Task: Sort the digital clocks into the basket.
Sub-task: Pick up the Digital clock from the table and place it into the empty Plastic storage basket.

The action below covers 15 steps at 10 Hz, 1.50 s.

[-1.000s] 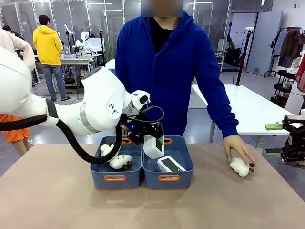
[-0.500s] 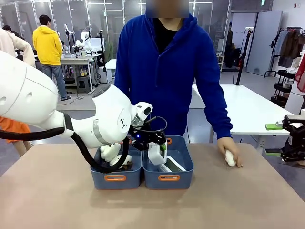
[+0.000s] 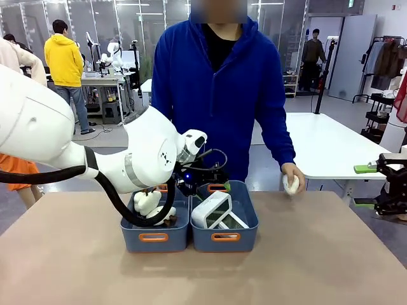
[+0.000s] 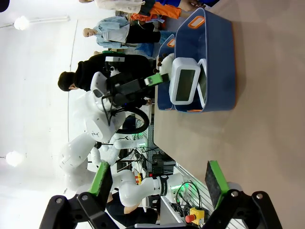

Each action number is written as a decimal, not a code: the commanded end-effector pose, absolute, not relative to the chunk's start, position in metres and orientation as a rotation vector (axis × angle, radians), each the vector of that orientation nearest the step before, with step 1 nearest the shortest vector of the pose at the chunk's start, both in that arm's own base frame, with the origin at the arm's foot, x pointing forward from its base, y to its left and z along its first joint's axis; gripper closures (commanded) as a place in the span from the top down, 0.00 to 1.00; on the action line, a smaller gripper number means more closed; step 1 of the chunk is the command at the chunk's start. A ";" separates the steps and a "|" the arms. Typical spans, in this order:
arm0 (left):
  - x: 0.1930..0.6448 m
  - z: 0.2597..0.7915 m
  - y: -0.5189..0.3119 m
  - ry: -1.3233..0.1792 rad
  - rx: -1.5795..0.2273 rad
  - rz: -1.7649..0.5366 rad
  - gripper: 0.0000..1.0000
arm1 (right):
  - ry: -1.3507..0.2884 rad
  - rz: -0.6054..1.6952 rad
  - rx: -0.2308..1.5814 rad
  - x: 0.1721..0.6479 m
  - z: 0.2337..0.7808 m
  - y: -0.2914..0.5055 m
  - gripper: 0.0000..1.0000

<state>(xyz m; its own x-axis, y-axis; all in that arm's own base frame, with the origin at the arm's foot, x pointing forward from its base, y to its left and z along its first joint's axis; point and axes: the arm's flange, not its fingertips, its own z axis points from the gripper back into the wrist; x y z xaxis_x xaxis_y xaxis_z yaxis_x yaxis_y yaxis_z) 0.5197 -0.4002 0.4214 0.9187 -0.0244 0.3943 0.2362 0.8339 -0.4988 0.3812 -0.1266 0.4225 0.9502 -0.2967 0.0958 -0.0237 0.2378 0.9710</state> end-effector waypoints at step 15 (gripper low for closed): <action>0.325 0.522 0.142 -0.363 -1.157 -0.001 1.00 | -0.264 -0.207 1.308 0.381 0.427 -0.127 1.00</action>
<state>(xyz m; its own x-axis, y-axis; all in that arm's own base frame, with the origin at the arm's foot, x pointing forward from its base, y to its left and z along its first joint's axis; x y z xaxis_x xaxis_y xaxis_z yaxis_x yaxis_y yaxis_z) 0.3123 0.1507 0.5122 0.9368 0.1992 0.2875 0.1902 0.3998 -0.8967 0.3812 -0.1268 0.4224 0.9500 -0.2972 0.0955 -0.0229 0.2389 0.9708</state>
